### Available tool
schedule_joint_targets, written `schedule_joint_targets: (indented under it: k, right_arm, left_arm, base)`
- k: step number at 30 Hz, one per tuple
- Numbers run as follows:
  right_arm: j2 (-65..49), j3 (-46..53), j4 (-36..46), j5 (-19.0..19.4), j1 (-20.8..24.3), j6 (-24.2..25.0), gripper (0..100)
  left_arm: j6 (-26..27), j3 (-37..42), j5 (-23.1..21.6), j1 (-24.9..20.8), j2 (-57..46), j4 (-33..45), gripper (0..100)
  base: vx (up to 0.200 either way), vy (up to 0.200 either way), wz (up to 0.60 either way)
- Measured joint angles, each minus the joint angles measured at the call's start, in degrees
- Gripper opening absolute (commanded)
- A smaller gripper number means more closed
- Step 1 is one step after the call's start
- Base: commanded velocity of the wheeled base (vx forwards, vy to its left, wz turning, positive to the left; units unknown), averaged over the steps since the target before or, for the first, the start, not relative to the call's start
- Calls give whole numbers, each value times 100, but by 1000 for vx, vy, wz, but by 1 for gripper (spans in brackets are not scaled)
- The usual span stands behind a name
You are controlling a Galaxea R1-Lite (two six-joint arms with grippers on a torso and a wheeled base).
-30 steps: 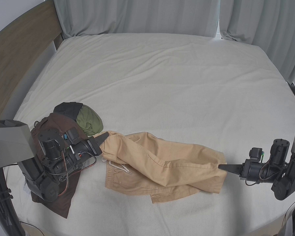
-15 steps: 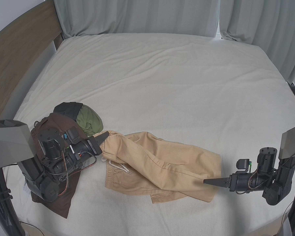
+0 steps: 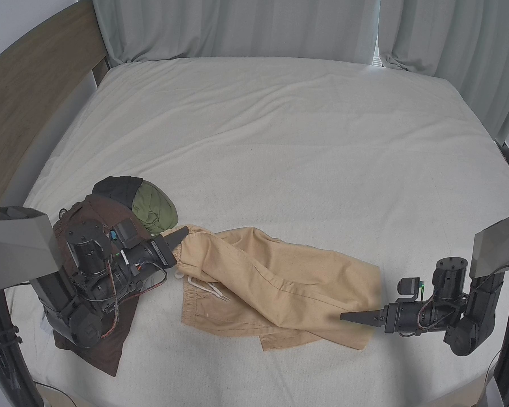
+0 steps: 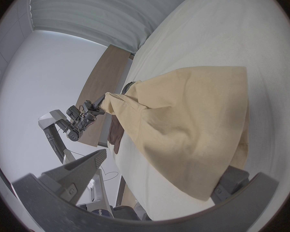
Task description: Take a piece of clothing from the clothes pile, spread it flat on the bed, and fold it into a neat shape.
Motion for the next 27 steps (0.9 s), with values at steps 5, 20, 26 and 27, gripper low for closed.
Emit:
schedule_joint_targets:
  k: [5,20,26,27]
  right_arm:
    - [-2,-32,0,-16,93,21,100]
    - [20,-138,-1,-471,234,43,0]
    - [6,-156,-1,-475,239,35,0]
    - [0,-154,-1,-475,239,35,0]
  left_arm:
    - [1,-5,0,5,0,0,0]
    - [1,1,0,7,0,0,0]
    - [1,1,0,11,11,0,0]
    - [0,1,0,11,13,0,0]
  base:
    - [0,0,0]
    - [0,0,0]
    - [0,0,0]
    - [0,0,0]
